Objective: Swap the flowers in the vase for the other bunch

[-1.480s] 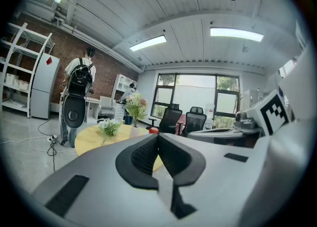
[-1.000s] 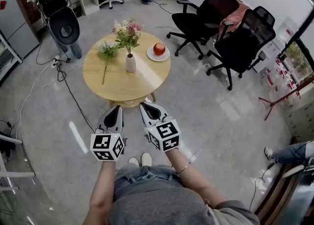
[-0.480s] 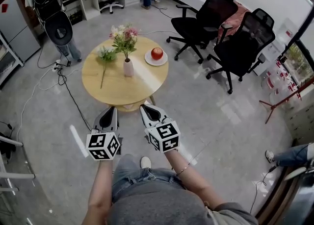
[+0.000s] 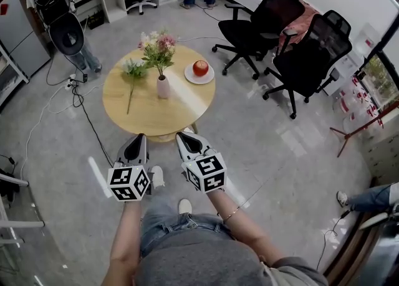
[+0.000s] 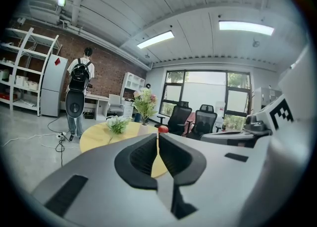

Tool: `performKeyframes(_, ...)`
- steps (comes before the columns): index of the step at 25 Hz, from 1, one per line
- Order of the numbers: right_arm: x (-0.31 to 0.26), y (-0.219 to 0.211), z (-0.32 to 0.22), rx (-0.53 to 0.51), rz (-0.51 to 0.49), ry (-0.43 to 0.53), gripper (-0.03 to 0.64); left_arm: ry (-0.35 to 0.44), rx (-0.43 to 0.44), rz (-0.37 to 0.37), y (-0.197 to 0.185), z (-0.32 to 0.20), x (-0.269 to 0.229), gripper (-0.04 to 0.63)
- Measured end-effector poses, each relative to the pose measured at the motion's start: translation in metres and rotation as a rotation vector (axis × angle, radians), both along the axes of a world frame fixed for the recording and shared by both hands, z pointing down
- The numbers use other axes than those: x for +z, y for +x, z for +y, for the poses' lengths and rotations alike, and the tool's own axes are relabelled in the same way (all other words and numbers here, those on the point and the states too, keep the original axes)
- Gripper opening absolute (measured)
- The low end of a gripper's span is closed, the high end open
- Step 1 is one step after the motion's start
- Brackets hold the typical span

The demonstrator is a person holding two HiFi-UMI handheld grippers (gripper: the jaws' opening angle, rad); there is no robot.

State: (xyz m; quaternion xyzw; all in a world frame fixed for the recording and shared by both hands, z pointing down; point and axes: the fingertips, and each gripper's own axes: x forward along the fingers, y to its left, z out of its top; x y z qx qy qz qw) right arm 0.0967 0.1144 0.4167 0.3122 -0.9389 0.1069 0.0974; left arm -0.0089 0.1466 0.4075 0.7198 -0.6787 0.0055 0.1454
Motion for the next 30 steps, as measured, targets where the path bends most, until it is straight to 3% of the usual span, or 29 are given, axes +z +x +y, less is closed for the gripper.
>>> performKeyframes(18,0.025,-0.068,-0.116,0.084,0.05,-0.032,0.011,-0.051,0.094,0.036,-0.067,-0.123,0.032,0.053)
performKeyframes(30,0.038,-0.1,-0.178,0.167,0.111,-0.06,0.029,-0.08,0.212,0.056,-0.091,-0.201,0.039,0.078)
